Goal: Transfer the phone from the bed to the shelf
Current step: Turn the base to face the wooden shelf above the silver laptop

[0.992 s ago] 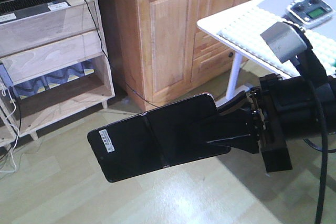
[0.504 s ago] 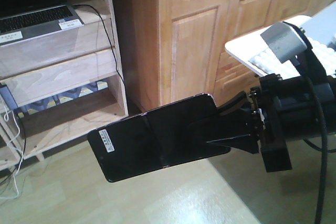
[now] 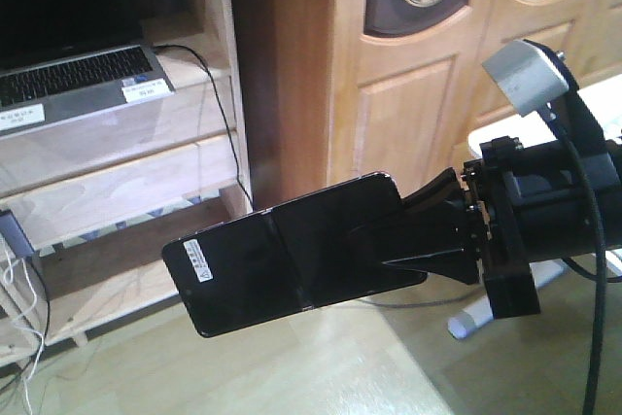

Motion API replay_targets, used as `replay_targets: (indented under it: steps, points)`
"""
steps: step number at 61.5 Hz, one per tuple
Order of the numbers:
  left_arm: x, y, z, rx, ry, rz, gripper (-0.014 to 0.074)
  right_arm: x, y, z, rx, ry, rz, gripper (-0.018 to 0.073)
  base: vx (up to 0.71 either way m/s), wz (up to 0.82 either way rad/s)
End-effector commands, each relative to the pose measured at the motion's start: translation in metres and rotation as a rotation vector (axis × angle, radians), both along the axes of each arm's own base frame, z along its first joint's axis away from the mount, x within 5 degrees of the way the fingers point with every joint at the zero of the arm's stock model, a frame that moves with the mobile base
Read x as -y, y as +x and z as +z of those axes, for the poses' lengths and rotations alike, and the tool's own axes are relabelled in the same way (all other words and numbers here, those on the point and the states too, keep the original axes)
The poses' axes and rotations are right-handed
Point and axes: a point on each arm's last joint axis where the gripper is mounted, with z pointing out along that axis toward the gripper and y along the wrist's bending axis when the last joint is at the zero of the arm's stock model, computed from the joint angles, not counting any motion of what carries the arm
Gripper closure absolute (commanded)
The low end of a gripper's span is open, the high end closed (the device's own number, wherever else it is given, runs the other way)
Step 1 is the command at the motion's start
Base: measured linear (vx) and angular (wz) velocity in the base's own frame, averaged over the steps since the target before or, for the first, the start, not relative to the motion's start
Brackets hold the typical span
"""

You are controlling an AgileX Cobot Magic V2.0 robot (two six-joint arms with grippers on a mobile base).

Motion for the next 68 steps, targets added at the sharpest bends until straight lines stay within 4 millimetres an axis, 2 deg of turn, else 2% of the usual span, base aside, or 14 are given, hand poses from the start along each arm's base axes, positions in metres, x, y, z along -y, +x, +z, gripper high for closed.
replay_targets:
  steps: [1, 68]
  points:
    - [-0.0006, 0.0008, 0.006, 0.075, -0.011, 0.007, 0.0596, -0.0023, -0.0113, 0.0193, 0.007, 0.102, 0.057, 0.0561, 0.34, 0.15]
    - [-0.0006, 0.0008, 0.006, 0.075, -0.011, 0.007, 0.0596, -0.0023, -0.0114, 0.0193, 0.006, 0.102, 0.058, 0.0561, 0.25, 0.31]
